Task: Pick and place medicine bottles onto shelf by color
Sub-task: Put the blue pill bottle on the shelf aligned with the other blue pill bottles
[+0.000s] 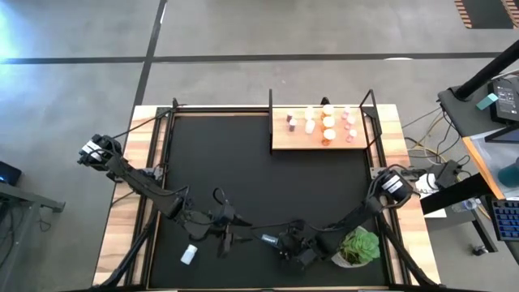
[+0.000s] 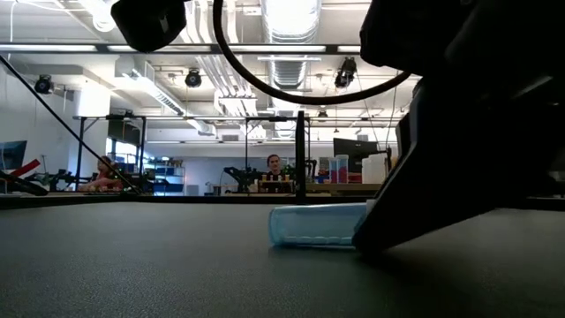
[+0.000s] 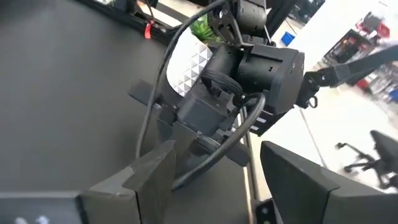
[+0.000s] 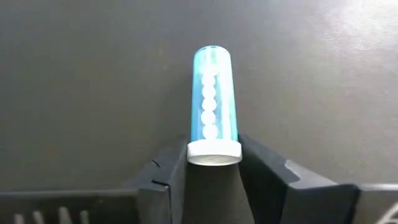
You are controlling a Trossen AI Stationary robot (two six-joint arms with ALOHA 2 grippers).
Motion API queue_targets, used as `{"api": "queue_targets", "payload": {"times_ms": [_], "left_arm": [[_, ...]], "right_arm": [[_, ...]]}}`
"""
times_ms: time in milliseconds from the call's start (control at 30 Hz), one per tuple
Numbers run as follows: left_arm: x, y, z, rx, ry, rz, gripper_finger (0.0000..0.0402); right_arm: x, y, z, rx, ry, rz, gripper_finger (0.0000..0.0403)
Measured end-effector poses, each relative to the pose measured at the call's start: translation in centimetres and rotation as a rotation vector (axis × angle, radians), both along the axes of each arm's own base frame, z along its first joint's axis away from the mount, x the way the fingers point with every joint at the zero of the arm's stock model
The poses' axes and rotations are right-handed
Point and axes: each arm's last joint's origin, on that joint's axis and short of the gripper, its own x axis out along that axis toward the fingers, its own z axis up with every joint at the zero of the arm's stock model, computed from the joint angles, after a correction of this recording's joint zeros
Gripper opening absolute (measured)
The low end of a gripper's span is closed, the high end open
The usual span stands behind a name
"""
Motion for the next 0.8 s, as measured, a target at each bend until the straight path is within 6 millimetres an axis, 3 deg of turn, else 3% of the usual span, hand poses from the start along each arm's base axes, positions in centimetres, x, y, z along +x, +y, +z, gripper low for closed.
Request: {"api": "queue_targets", "payload": {"times_ms": [133,300,567,800], "left_arm": [[0.0,-0.2,0.0,-0.058,0.021,-0.052,0.0219],[-0.1,-0.3,0.0,-0.118,0.035,-0.068,0.0219],[0.4,-0.4,-0.7,-0.102,0.034,-0.040,0.0219],[1.9,-0.3,-0.2,0.084,-0.129,-0.018,0.0219]], "right_arm": [[-0.2,-0.3,0.6,-0.019,0.016,0.006,0.0100],[-0.8,-0.7,3.1,-0.033,0.011,0.027,0.0109],[-2.8,-2.1,9.8,-0.048,-0.018,0.123,0.0109],[-5.7,-4.1,15.6,0.017,-0.066,0.147,0.0111]]}}
